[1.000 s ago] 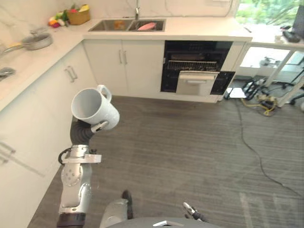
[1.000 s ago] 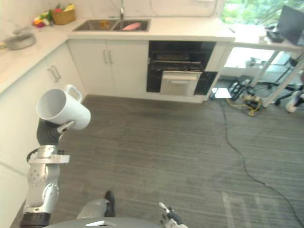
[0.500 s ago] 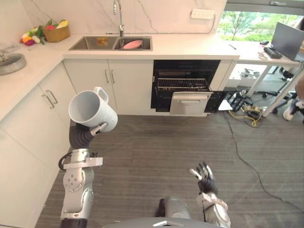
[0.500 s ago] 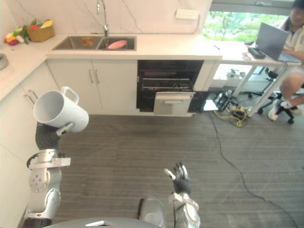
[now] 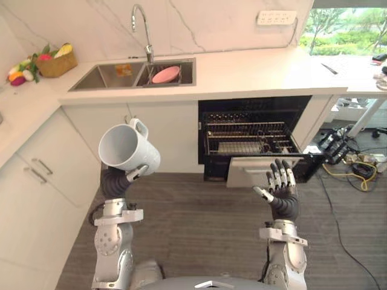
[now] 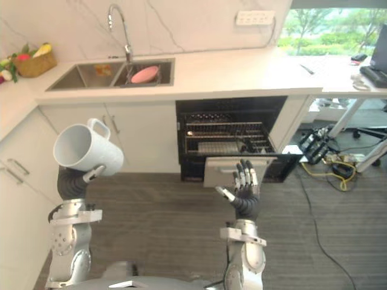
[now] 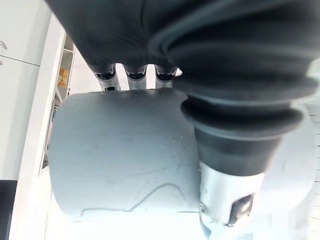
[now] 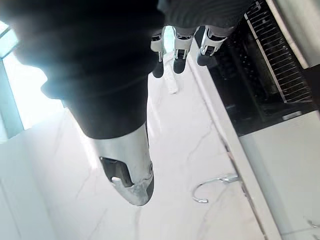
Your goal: Walk over to the sink, pick up the cup, carry it to the dishwasher, place the cup inside the dishwasher, then close the dishwasher door
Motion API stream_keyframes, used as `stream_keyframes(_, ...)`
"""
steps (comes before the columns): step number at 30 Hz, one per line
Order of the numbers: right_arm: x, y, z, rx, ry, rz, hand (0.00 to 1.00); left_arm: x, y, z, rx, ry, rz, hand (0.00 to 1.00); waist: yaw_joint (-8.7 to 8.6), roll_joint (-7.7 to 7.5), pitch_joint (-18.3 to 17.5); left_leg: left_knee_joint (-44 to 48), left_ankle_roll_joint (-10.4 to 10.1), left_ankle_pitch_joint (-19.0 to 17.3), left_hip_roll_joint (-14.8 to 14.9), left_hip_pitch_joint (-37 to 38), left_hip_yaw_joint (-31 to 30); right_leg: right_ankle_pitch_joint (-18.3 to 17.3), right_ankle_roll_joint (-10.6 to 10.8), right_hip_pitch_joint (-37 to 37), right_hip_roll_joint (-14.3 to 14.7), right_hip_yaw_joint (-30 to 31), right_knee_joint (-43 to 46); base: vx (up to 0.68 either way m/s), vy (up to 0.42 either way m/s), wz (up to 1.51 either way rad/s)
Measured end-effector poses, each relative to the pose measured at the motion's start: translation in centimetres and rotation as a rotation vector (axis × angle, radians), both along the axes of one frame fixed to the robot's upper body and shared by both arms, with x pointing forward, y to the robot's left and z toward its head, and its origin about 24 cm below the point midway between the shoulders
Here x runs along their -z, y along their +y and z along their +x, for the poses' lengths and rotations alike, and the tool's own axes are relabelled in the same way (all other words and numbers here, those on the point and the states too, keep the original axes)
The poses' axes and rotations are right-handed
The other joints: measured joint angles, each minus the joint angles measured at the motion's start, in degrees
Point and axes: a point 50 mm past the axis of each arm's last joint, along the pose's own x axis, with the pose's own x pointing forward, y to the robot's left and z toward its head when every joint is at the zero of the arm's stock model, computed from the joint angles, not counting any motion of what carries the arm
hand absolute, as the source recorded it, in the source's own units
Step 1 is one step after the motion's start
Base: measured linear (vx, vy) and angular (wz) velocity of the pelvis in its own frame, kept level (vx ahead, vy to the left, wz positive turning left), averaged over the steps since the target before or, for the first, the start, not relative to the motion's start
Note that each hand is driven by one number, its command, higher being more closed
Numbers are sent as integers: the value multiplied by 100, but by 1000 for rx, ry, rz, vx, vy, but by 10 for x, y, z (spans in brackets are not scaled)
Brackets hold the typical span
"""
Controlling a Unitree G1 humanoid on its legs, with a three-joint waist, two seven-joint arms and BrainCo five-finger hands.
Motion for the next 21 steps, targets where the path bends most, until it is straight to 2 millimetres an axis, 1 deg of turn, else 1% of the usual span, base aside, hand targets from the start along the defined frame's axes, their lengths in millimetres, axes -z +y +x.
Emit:
stream_keyframes(1,-9,3,2,-11,-46,-3,0,1,2,-1,-10,3,1,100,30,-31,10,-1251,27,2,-68,-29,252,36,64,273,-120,91,-201,550,130,-65)
stream_keyframes(2,-14,5,4,-17,-70,-2,0,1,3,-2,-11,5,3,100,28,-42,15,-2036,14,106,-155,-10,290,33,84,379,-192,148,-228,566,178,-64)
stream_keyframes(3,-22,8,7,-18,-111,0,0,1,3,-4,-2,3,10,100,19,-48,11,-3498,59,493,-310,82,279,-8,181,545,-320,257,-207,693,264,-68)
stream_keyframes(4,-27,8,8,-6,-133,8,0,-2,2,-4,8,-9,15,100,61,-73,10,-4619,140,1049,-440,151,161,-129,406,681,-459,432,-110,588,263,-70)
stream_keyframes(5,-28,7,7,1,-137,7,0,-3,2,-4,11,-13,15,100,70,-65,9,-4973,134,1332,-463,166,104,-196,523,741,-502,515,-58,579,337,-69)
stream_keyframes(6,-26,4,7,20,-127,8,0,-5,1,-4,20,-22,21,100,78,-12,-7,-5210,161,1761,-428,161,-74,-320,723,945,-524,674,35,461,310,-55)
stream_keyframes(7,-20,3,7,36,-100,18,0,-2,3,-4,28,-11,36,100,94,-89,-53,-4827,67,2274,-491,155,-126,-370,783,1109,-653,779,100,688,462,-30)
stream_keyframes(8,-9,5,9,54,-54,51,0,2,8,1,41,14,65,100,28,-454,-63,-4074,245,1639,-776,-19,-38,-84,905,1157,-1018,797,219,580,377,-2)
stream_keyframes(9,-9,3,10,59,-54,50,0,2,9,2,43,13,67,100,24,-466,-52,-3780,259,1417,-790,-116,-47,102,911,1152,-1052,813,259,695,459,19)
stream_keyframes(10,-11,0,11,73,-61,47,0,2,11,3,44,12,69,100,28,-482,-56,-3457,310,1114,-833,-220,-48,382,898,1117,-1101,878,382,587,398,29)
stream_keyframes(11,-14,-5,13,103,-78,47,0,1,15,6,41,11,62,100,18,-578,-66,-3288,451,766,-1080,-142,-48,943,939,1028,-1273,908,805,579,392,38)
stream_keyframes(12,-13,-8,13,119,-79,48,0,0,15,7,42,8,62,100,13,-611,-86,-3313,516,679,-1203,-74,-51,1210,946,916,-1359,908,1094,454,296,45)
stream_keyframes(13,-12,-11,14,135,-78,50,0,-1,15,8,47,2,65,100,10,-639,-93,-3363,589,604,-1322,30,-58,1538,1009,780,-1447,915,1461,430,260,41)
stream_keyframes(14,-9,-15,14,157,-63,58,0,-2,14,9,51,-4,68,100,-5,-655,-85,-3490,668,515,-1482,213,-83,1993,1101,510,-1569,952,2143,477,290,38)
stream_keyframes(15,-5,-15,16,163,-51,74,0,-3,15,10,50,-5,71,100,17,-656,-68,-3652,748,421,-1622,485,-93,2087,1200,-19,-1708,1057,3369,484,294,24)
stream_keyframes(16,-3,-11,16,164,-38,82,0,-1,16,10,49,7,74,100,38,-617,-39,-3855,796,341,-1727,874,-93,1965,1071,-598,-1875,954,4572,333,202,5)
stream_keyframes(17,-2,-10,14,166,-31,79,0,0,16,9,48,18,75,100,41,-564,-8,-3965,808,306,-1738,1089,-97,1821,886,-799,-1944,823,4977,283,171,-16)
stream_keyframes(18,-1,-6,14,162,-27,73,0,4,17,7,42,40,75,100,15,-456,45,-4201,838,226,-1728,1493,-120,1547,502,-1139,-1948,609,5378,249,152,-28)
stream_keyframes(19,3,-2,8,154,-15,66,0,6,17,3,35,56,74,100,-30,-404,87,-4444,827,138,-1693,1821,-124,1317,376,-1601,-1775,524,5441,219,139,-29)
stream_keyframes(20,5,0,5,148,-7,62,0,7,17,3,35,61,76,100,-64,-360,117,-4501,820,94,-1681,1928,-135,1199,371,-1830,-1675,475,5380,232,76,-21)
stream_keyframes(21,8,1,-2,144,6,60,0,8,16,2,44,67,78,100,-118,-412,147,-4630,788,34,-1644,2133,-163,907,376,-2208,-1478,346,5078,235,-5,5)
